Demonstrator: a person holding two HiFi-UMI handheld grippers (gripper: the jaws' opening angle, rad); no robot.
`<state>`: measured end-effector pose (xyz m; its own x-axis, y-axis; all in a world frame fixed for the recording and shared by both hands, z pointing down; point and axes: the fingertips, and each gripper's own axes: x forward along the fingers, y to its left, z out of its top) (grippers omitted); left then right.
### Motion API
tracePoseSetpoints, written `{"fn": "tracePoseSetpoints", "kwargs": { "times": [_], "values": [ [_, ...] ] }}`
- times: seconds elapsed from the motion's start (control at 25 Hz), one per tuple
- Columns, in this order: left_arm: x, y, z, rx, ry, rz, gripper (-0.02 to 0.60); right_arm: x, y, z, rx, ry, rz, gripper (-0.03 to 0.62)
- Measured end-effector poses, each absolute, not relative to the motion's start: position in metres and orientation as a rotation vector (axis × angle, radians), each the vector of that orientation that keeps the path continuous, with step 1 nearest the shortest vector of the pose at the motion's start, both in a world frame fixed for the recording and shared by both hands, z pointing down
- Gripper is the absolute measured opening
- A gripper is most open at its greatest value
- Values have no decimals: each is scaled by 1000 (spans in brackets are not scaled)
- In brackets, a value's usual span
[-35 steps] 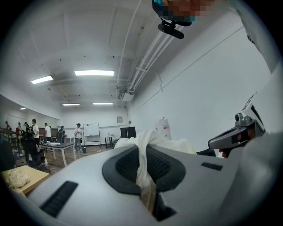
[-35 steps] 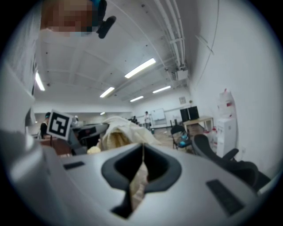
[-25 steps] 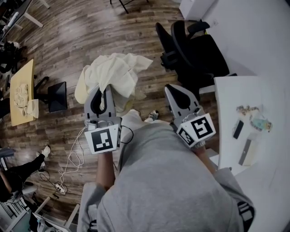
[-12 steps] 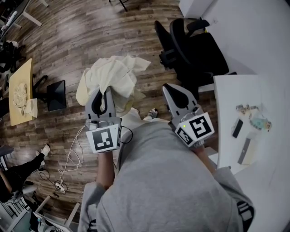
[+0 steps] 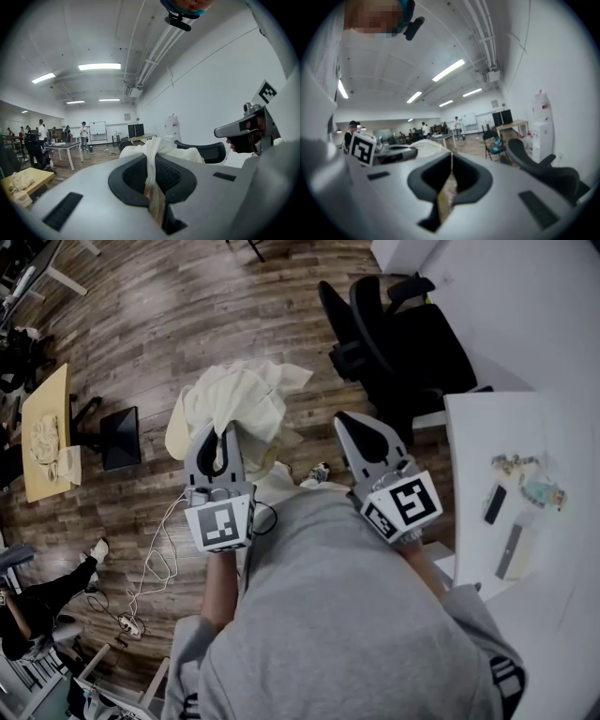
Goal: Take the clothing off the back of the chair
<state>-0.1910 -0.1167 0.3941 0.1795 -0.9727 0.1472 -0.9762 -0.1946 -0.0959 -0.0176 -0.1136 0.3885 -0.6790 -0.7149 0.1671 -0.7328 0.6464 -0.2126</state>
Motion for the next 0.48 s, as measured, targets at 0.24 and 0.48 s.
{"fn": "tracePoseSetpoints", "kwargs": {
  "times": [0.24, 0.48],
  "values": [
    [-180, -117, 406, 2423, -1940, 302, 48, -8, -115, 389, 1256, -2788, 413, 34],
    [-167, -118, 411, 2425, -1903, 313, 47, -2, -115, 390, 1271, -2779, 418, 34]
  ]
}}
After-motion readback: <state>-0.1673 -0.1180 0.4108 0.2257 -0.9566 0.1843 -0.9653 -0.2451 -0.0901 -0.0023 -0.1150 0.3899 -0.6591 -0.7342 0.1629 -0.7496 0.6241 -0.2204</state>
